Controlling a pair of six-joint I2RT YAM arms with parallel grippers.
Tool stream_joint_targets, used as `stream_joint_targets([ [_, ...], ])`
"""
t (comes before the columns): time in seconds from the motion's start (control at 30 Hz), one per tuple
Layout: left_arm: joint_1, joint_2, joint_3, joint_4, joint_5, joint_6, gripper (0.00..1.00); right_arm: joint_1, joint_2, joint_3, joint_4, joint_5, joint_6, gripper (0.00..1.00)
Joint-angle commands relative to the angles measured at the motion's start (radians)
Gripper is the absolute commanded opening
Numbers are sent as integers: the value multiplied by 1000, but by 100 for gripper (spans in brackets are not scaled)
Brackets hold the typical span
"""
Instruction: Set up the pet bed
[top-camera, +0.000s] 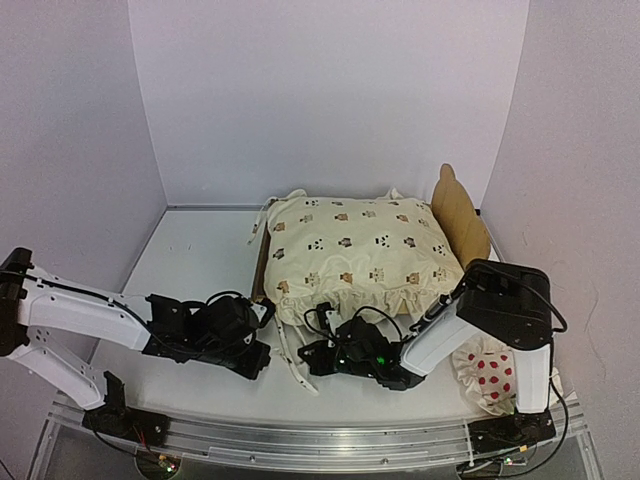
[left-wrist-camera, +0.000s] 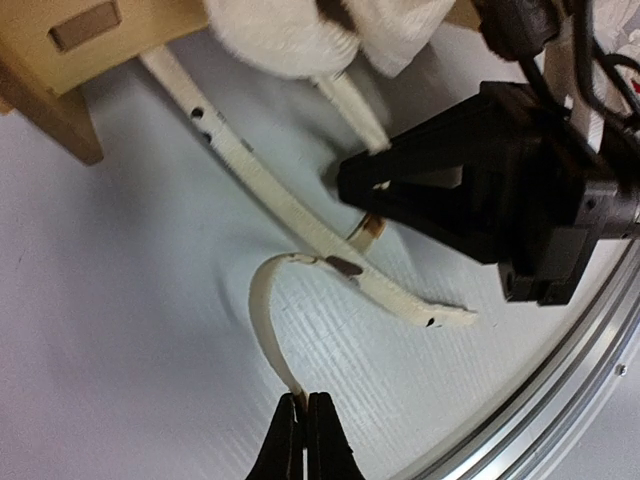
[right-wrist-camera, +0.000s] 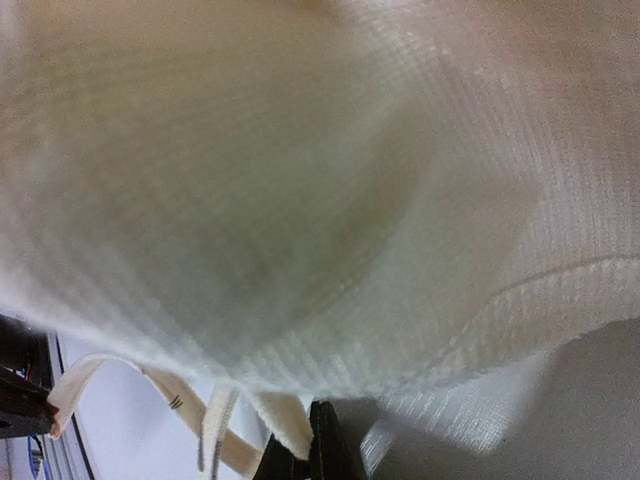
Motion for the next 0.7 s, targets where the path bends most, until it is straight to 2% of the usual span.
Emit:
stream_joint_targets([
  [0.0, 13, 59, 86, 93, -10, 69, 0, -2, -61, 7, -106, -25, -54, 0],
  [0.67, 117, 218, 72, 382, 70, 167, 0, 4, -169, 22, -258, -70, -155, 5],
])
